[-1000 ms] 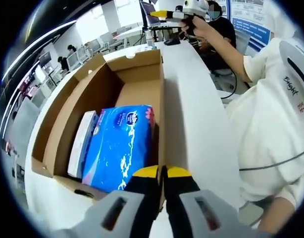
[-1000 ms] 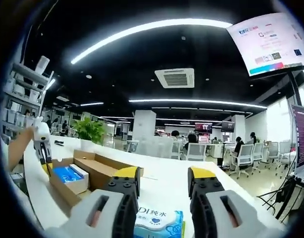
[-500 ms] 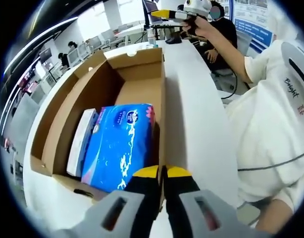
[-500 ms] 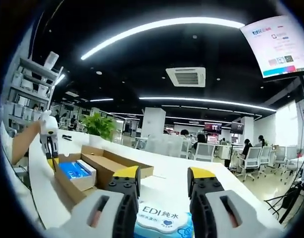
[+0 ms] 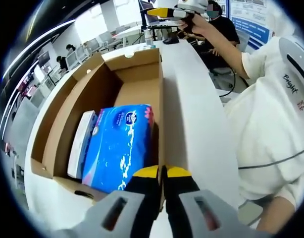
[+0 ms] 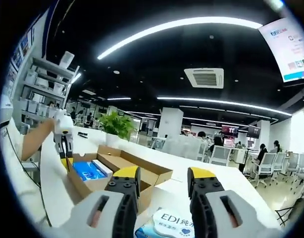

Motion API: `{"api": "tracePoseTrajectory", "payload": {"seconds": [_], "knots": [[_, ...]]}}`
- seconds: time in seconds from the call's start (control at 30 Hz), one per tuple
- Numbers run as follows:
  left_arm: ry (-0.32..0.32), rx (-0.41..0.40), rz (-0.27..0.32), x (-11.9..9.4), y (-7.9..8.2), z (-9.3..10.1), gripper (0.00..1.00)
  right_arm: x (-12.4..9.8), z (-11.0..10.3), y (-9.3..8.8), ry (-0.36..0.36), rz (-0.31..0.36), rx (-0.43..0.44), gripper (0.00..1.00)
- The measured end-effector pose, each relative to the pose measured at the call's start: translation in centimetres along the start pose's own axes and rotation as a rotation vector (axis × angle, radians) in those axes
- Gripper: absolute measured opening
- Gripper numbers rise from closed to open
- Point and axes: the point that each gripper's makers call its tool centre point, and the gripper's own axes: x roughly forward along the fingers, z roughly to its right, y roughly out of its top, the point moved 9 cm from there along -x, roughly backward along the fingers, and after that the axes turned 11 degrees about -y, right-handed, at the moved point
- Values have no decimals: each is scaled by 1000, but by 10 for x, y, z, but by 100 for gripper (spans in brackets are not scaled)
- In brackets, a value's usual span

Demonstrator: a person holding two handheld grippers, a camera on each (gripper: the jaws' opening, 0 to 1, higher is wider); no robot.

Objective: Operate the shoe box by opening the lid, removing the specified soft item, and placing it in the target area until the item is outside and the box remains undamaged.

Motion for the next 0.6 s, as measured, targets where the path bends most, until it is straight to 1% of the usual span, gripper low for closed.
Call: {"api": "tracePoseTrajectory", "payload": {"seconds": [0.1, 0.2, 0.33, 0.43, 0.5, 0.6], "knots": [[2, 2, 0, 0, 0, 0, 2, 1, -4, -1, 33, -7, 22, 39], [5, 4, 1, 0, 0, 0, 2, 3, -7, 0, 52, -6, 19, 39], [6, 4, 1, 0, 0, 0, 2, 7, -14, 2, 102, -7, 35, 42], [5, 5, 1, 0, -1, 1, 2, 13, -20, 5, 127, -14, 24, 42], [3, 19, 0, 0, -1, 1, 2, 18, -25, 8, 160, -17, 12, 42], [4, 17, -1, 0, -1, 1, 2, 24, -29, 9, 199, -26, 6, 42]]}}
